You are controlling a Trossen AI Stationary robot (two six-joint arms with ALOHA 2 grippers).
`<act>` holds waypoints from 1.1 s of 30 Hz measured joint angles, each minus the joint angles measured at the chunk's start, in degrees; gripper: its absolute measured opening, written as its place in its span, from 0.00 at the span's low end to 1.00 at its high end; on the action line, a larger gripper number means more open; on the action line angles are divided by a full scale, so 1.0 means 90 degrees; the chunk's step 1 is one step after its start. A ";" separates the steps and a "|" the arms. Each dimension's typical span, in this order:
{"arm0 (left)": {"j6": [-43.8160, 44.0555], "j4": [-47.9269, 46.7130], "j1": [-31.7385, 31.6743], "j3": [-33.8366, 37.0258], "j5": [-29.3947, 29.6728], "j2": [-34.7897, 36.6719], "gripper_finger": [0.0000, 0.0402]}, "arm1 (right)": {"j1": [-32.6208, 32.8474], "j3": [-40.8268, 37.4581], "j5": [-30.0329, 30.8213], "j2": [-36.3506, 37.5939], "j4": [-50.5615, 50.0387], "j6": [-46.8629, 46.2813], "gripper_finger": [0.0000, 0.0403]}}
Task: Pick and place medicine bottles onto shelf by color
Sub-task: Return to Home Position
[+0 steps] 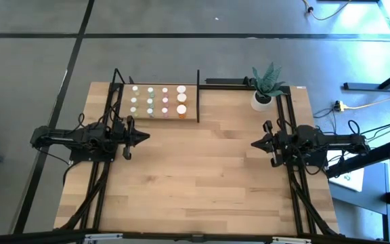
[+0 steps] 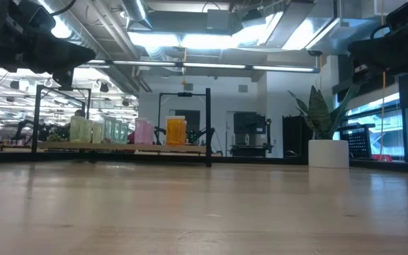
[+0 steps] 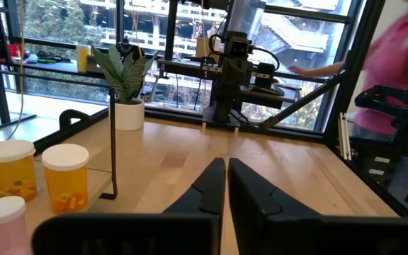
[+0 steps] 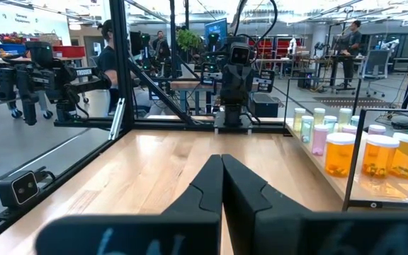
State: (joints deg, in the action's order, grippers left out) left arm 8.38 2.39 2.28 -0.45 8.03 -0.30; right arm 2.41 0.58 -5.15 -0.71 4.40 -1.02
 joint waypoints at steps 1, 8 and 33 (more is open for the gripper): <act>0.0000 0.0000 -0.0001 0.0000 0.0000 0.0000 0.02 | 0.0012 0.0000 0.0000 0.0000 0.0000 0.0000 0.01; 0.0000 0.0000 0.0000 0.0000 0.0000 0.0000 0.01 | 0.0037 0.0000 -0.0003 0.0000 0.0000 0.0000 0.01; 0.0000 0.0001 -0.0002 0.0000 0.0001 -0.0001 0.00 | 0.0039 0.0000 -0.0002 0.0000 0.0000 0.0000 0.01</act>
State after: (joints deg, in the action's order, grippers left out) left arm 8.38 2.40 2.26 -0.45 8.04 -0.30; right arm 2.76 0.58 -5.17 -0.71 4.40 -1.02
